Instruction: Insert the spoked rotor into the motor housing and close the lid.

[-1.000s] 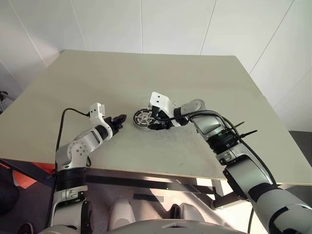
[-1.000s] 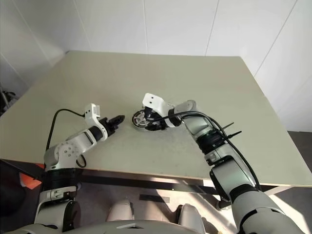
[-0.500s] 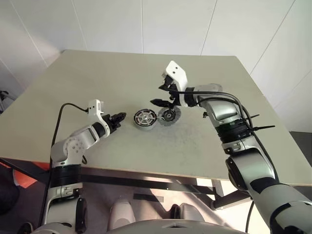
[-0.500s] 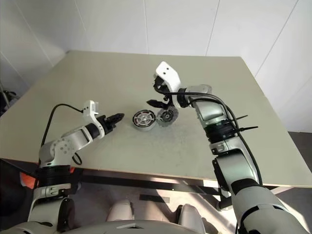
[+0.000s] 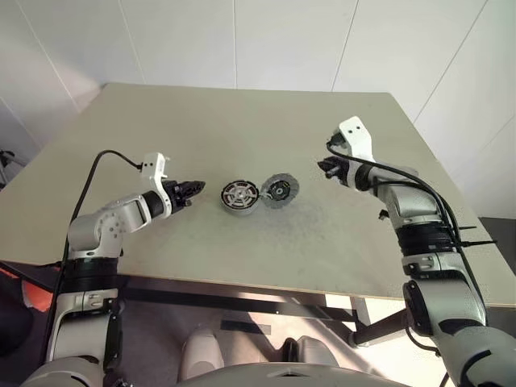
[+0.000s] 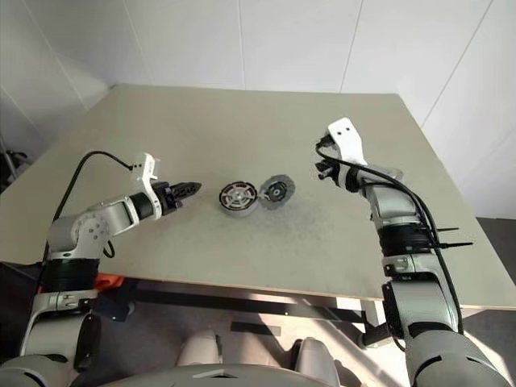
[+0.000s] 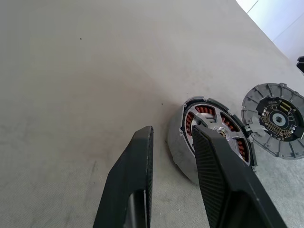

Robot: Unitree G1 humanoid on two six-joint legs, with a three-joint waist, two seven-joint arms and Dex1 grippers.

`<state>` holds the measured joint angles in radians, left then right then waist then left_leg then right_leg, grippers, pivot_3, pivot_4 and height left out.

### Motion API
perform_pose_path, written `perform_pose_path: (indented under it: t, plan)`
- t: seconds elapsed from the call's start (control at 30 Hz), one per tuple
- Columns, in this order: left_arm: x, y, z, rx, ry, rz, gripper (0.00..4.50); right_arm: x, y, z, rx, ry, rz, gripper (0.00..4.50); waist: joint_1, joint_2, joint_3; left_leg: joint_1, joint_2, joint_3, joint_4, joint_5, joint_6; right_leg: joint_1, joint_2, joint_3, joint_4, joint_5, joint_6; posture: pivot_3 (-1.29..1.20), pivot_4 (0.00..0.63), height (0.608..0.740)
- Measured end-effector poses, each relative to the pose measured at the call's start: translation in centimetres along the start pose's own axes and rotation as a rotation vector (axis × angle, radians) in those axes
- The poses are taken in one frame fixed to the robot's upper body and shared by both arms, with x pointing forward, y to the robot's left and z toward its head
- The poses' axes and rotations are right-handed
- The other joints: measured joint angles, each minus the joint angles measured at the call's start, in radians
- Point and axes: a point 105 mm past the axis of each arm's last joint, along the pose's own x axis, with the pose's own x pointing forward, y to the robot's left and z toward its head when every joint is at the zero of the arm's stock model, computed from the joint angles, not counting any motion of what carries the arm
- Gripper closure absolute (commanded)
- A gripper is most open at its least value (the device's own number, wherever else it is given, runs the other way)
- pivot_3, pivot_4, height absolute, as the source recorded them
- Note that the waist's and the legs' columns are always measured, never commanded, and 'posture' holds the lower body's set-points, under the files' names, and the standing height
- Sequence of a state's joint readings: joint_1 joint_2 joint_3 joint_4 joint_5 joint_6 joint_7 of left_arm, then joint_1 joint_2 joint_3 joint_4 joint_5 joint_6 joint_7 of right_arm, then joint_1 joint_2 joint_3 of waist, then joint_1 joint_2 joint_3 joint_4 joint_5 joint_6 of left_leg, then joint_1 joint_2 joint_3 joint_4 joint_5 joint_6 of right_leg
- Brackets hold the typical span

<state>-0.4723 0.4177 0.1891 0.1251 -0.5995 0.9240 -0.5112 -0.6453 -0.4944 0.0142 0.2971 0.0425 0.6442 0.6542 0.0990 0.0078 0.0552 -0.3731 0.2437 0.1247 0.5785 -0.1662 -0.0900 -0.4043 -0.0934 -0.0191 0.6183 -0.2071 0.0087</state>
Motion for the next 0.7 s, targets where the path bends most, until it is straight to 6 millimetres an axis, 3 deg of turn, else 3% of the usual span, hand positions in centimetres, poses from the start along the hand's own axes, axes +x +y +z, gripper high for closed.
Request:
perform_pose_path:
  t: [0.13,0.43,0.7]
  plan:
    - [0.7,-0.4,-0.6,-0.011,0.018,-0.015,3.12,-0.1,1.4,-1.4,-0.019,0.047,0.052,4.31,-0.006,0.000,0.000,0.002,0.000,0.000,0.000,0.000,-0.001,0.000,0.001,0.001,0.001,0.000,0.000,0.00,0.000,0.740]
    - [1.1,-0.5,-1.0,-0.015,0.020,-0.012,3.12,0.3,8.0,0.2,-0.053,-0.007,0.300,4.42,-0.002,0.000,0.000,0.004,0.000,0.000,-0.001,0.001,-0.001,0.002,0.000,0.002,0.002,0.000,0.000,0.00,0.000,0.740]
    - [1.1,-0.5,-0.9,-0.020,0.007,0.004,3.12,0.8,10.0,0.2,-0.052,-0.009,0.366,4.42,-0.001,0.000,0.000,0.004,0.000,0.000,-0.001,0.001,-0.001,0.001,0.001,0.002,0.002,0.000,0.000,0.00,0.000,0.740]
